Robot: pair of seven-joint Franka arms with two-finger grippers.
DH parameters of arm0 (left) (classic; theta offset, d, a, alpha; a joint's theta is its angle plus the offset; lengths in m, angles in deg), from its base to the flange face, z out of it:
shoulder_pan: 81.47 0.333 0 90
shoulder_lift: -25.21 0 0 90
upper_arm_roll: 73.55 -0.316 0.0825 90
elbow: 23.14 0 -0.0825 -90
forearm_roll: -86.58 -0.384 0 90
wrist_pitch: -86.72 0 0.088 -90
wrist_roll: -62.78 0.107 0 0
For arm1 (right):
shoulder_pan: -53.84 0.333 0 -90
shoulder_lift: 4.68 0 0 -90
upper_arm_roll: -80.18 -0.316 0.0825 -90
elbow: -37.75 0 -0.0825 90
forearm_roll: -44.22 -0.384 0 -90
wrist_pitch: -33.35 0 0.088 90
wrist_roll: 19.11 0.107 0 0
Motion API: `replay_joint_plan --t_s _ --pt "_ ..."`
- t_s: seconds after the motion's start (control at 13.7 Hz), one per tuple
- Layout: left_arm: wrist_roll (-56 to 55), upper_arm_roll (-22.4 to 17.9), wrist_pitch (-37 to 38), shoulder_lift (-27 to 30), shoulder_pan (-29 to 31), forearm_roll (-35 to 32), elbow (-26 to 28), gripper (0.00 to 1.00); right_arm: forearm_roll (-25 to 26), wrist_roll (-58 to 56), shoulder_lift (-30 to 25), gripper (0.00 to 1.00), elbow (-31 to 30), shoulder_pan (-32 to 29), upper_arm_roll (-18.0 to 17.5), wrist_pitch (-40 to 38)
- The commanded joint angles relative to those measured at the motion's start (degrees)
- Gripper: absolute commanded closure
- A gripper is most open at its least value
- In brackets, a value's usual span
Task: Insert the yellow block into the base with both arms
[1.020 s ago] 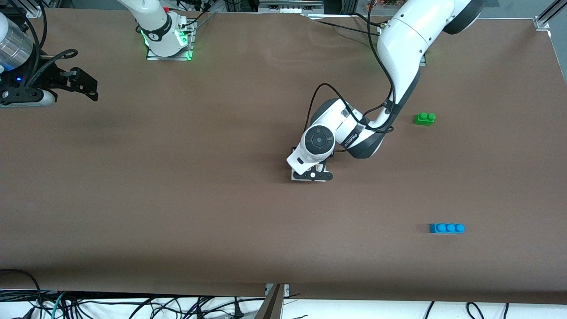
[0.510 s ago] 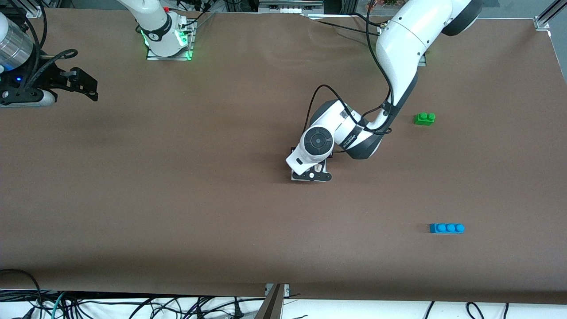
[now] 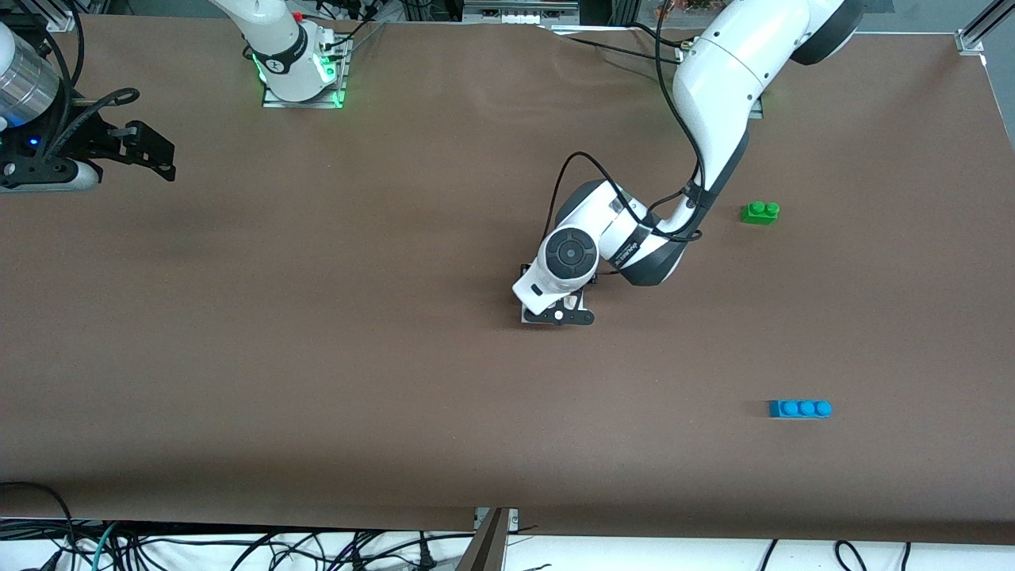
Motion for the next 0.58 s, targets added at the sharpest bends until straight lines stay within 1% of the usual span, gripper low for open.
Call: replay_joint_plan --t_s 0.0,0.22,0.36,0.51 --pt "0.04 -0.49 2.01 2.36 0.35 -0.54 -1.31 0.00 -1.03 -0.59 0.38 0.01 1.22 -0.54 -0.08 -0.23" --pt "0.30 -0.66 7.53 9.90 3.06 -0.54 -1.49 0.00 -1.03 -0.59 0.29 0.01 1.22 -0.63 -0.08 -0.23" --pt "1.70 -0.49 14.20 15.61 7.28 -0.46 -1.57 0.00 -1.03 -0.59 0.38 0.01 1.22 -0.54 -0.08 -0.23" --pt "7.30 -0.49 18.87 19.84 11.93 0.15 -1.84 0.00 -1.03 -0.59 0.38 0.01 1.22 -0.54 -0.08 -0.23"
